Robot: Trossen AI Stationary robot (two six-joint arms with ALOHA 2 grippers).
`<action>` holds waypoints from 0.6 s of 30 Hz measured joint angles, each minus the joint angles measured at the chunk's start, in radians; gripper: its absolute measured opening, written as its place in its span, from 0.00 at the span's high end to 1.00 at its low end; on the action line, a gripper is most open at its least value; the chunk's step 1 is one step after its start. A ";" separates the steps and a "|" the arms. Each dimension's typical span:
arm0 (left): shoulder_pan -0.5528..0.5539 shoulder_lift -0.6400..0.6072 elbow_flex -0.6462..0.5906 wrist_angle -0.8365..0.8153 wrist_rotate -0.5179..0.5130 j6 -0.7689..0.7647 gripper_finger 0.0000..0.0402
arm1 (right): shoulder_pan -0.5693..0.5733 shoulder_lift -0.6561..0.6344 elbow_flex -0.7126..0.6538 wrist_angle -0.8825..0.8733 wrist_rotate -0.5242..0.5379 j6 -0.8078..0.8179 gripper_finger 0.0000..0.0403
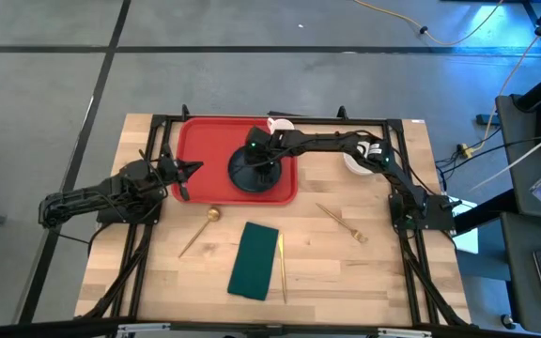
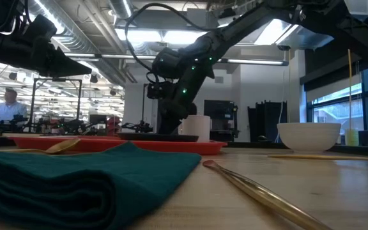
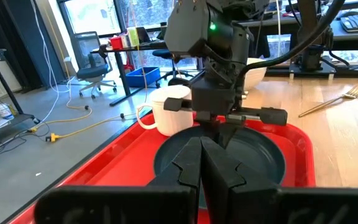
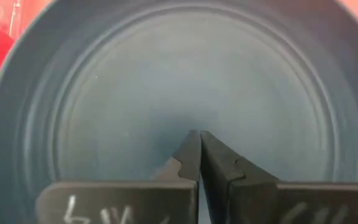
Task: Set up tray
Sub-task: Put the blue plate on the red tray, then put the white bowl on the blue plate
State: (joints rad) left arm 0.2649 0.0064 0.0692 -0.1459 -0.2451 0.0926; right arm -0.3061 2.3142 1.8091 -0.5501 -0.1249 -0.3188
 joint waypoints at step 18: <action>0.000 0.000 0.000 0.000 -0.030 0.026 0.99 | 0.006 -0.005 0.372 -0.828 0.001 0.179 0.92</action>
State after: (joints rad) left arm 0.2646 0.0064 0.0695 -0.1455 -0.2752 0.1188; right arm -0.3004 2.3089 2.1814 -1.3785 -0.1235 -0.1398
